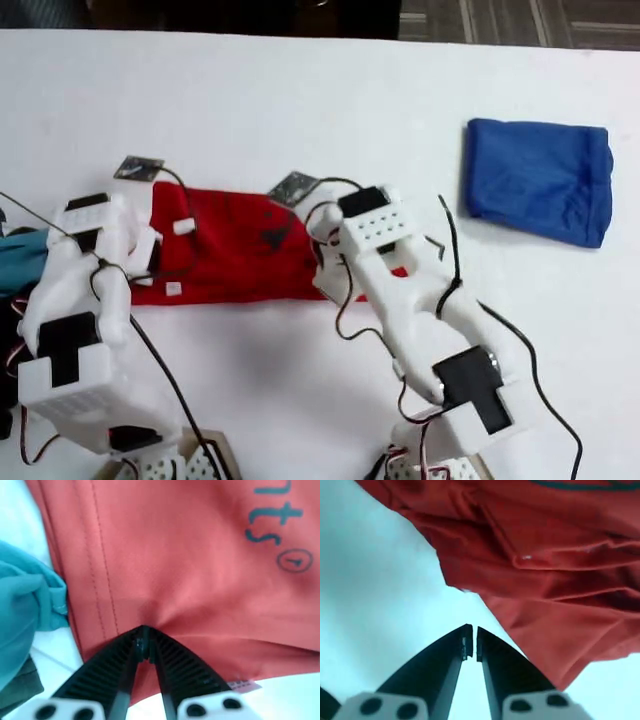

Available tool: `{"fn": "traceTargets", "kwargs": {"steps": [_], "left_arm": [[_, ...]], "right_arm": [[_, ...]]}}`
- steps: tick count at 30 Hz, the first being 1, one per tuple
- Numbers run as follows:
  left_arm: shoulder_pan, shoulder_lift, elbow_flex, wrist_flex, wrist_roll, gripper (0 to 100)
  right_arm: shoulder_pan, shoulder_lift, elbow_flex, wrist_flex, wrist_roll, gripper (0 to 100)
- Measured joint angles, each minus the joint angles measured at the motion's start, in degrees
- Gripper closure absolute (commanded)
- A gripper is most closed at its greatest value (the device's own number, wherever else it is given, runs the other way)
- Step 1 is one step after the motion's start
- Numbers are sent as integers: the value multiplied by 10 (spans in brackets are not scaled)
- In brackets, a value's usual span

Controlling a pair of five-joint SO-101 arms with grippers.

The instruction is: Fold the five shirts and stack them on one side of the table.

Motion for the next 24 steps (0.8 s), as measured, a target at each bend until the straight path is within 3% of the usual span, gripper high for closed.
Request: {"fn": "traceTargets", "kwargs": {"steps": [12,20,24], "left_arm": [[0,0,0,0,0,973],[0,0,0,0,0,973],[0,0,0,0,0,973]], "right_arm": [[1,70,-3,-229,-4,979],[16,167,-136,-251,-4,979],[25,169,-188,-215,-5,979]]}}
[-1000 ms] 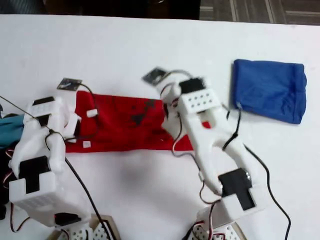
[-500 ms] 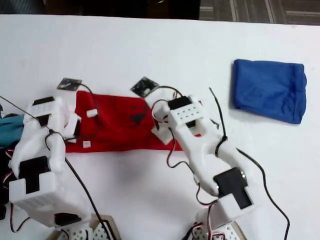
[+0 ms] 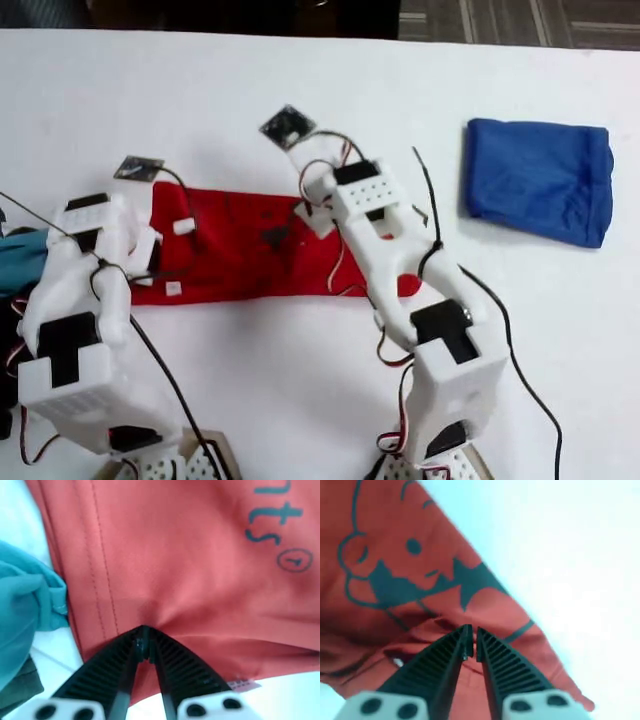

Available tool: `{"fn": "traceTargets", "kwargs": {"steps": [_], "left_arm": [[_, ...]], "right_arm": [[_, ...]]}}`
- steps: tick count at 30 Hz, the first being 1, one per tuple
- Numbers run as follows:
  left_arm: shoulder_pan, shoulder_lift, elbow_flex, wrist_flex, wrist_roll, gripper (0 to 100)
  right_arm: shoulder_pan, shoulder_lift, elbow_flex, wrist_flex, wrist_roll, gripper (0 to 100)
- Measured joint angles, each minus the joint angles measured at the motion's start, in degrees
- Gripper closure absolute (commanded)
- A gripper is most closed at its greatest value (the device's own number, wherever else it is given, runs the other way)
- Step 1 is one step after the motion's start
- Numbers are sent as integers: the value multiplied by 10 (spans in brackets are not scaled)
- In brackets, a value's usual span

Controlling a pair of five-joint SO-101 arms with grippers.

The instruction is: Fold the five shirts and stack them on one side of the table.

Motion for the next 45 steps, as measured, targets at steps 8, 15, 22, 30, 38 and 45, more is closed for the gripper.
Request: {"fn": "traceTargets", "kwargs": {"steps": [8,15,22,30,38,45], "left_arm": [[0,0,0,0,0,973],[0,0,0,0,0,973],[0,0,0,0,0,973],[0,-10,-10,9,0,973],[-41,-93,-98,96,-3,944],[-156,-2,-100,-7,-97,910]], "right_arm": [[18,-28,-11,132,1,979],[96,-96,105,118,1,979],[185,-96,190,-1,1,979],[239,-101,190,-1,-1,979],[241,-240,191,58,1,979],[234,-307,191,109,1,979]]}}
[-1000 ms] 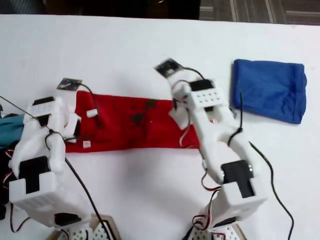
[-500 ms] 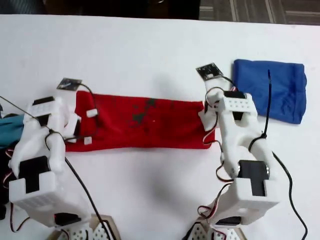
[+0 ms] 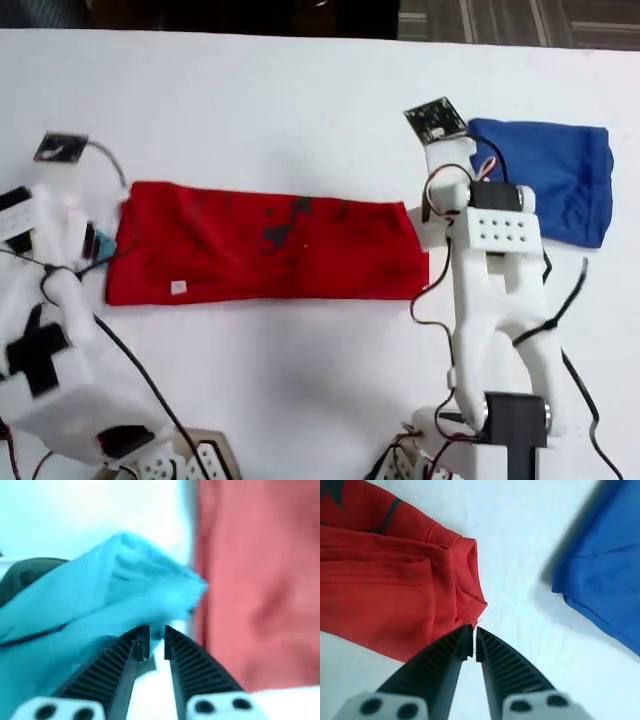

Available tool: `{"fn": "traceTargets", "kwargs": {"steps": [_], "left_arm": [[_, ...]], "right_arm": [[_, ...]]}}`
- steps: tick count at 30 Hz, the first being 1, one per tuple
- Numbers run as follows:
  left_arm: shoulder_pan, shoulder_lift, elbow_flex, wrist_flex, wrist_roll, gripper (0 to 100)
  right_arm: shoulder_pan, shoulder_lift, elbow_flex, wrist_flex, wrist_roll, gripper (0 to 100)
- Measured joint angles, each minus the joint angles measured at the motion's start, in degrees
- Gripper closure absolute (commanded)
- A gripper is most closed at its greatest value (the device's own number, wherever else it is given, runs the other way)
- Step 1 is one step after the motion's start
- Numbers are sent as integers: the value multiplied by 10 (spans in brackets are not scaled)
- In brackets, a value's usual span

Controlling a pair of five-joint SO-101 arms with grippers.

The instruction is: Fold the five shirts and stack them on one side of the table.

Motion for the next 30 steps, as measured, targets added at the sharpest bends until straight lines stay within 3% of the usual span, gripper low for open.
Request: {"fn": "traceTargets", "kwargs": {"steps": [6,16,22,27,30], "left_arm": [[-69,110,-89,-23,-8,910],[-173,161,-201,-12,-18,906],[-159,144,-236,104,-7,859],[-91,79,-251,185,6,731],[-37,62,-251,223,12,722]], "right_arm": [[1,-5,0,23,0,979],[1,-5,46,40,0,979],[1,-26,94,35,0,979],[1,-81,158,13,29,979],[1,-114,194,11,54,979]]}}
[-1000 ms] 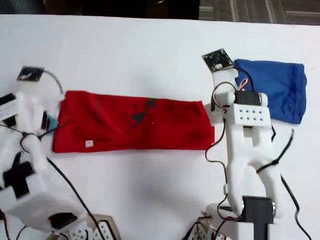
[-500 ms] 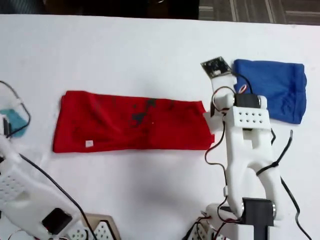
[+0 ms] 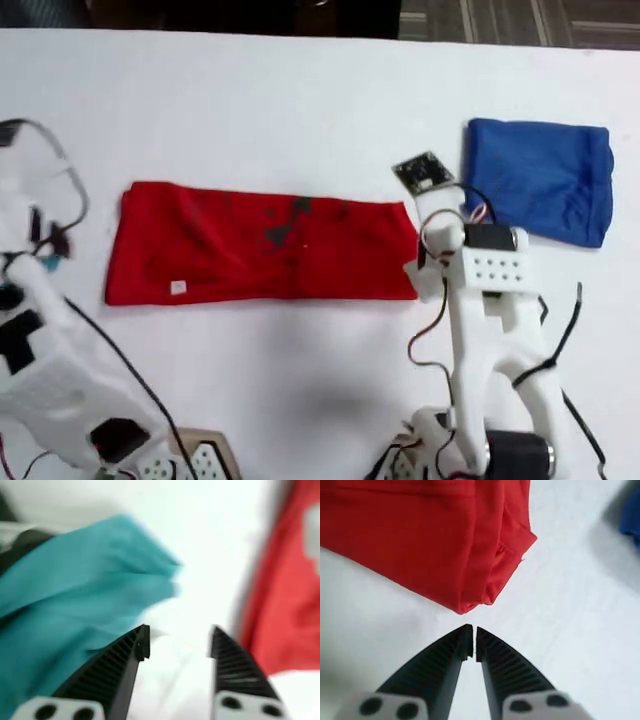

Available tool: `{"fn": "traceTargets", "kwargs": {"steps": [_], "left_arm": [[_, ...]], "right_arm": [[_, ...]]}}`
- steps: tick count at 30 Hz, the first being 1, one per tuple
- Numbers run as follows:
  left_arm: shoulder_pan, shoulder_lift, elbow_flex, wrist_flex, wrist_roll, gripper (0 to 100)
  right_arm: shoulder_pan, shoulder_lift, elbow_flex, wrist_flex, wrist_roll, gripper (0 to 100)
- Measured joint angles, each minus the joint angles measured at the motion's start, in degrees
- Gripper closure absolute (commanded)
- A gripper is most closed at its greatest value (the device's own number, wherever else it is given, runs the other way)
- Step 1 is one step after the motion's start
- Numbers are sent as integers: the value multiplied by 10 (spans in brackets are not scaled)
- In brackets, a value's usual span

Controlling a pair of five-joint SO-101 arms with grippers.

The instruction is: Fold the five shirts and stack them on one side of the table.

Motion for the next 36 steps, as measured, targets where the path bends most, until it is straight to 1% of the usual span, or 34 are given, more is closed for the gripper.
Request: {"fn": "traceTargets", "kwargs": {"steps": [2,5,13,15,23,29,31,33,35,36], "left_arm": [[35,-1,0,19,18,722],[70,16,-1,22,41,722],[90,142,-4,-33,66,722],[102,157,-6,-34,69,722],[149,188,-21,-25,124,722],[206,197,-25,-4,136,723],[215,198,-25,-1,136,756],[217,198,-25,0,137,845],[221,198,-25,4,137,974],[226,198,-25,8,138,982]], "right_arm": [[11,-22,20,0,7,979],[41,-50,40,0,10,979],[137,-107,91,0,85,979],[142,-118,101,0,91,979],[143,-154,109,0,92,979],[148,-175,109,0,92,979],[148,-179,109,8,92,979],[149,-183,113,16,92,979],[149,-189,132,18,92,979],[149,-195,145,16,92,979]]}}
